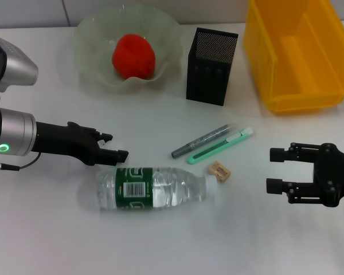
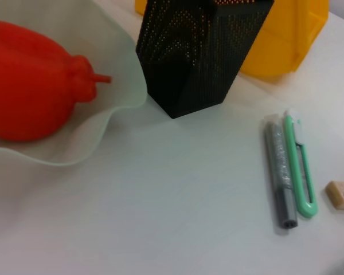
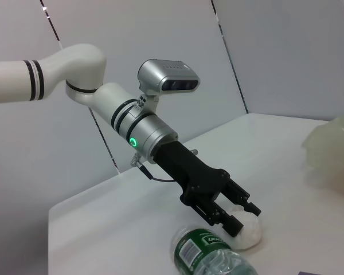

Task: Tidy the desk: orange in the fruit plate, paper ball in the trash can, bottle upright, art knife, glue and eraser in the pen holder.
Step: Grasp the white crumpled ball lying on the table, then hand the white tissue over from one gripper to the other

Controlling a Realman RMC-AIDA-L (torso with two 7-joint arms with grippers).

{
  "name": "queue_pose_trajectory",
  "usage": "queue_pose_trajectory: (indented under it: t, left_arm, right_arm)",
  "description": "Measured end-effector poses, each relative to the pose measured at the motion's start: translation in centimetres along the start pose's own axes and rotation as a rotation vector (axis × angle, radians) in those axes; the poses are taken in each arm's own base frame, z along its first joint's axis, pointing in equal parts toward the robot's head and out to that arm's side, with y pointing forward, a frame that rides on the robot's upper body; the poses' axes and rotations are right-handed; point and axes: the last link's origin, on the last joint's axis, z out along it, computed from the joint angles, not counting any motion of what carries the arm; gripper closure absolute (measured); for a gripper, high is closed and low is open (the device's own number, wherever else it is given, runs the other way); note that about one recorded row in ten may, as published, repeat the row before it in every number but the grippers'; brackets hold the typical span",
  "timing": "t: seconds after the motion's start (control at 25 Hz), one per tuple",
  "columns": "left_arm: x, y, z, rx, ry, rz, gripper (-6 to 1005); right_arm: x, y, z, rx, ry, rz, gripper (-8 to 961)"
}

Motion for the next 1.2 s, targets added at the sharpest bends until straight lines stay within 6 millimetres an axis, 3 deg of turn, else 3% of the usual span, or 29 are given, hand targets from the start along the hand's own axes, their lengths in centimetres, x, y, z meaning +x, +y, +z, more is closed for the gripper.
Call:
queue_pose_trajectory:
  t: [0.44,0.72,0.76,1.0,1.04,1.16,1.2]
  left_arm:
    - [0.4,-0.3,-0.2,0.015,0.019,0.001,439]
    - [1.4,-0.3,-0.6,0.006,0.091,-0.007,440]
    - [3.0,0.0,-1.3,-0.020,0.233,-0.016,440]
    - [4.5,0.7,-2.0,-0.070,0.389,-0.018,440]
    - [6.0,1.5,-2.5,-0.118,0.518,0.003,441]
    - [6.9,2.0,-2.6,-0.142,0.569,0.015,443]
    - [8.6,2.8,-2.2,-0.195,0.653,0.017,443]
  right_arm:
    - [-0.1,-0.1,0.0,0.002,-0.002,-0.001,211]
    - [-0.1,-0.1,0.1,0.002,-0.002,0.000,211]
    - [-0.1,-0.1,0.1,0.003,-0.003,0.001,211]
    - [-0.1,-0.1,0.0,0.010,-0.012,0.004,211]
    - [0.0,-0.1,0.0,0.012,-0.013,0.004,211]
    - [0.0,-0.1,0.1,0.016,-0.018,0.005,211]
    - [-0.1,-0.1,0.0,0.019,-0.021,0.005,211]
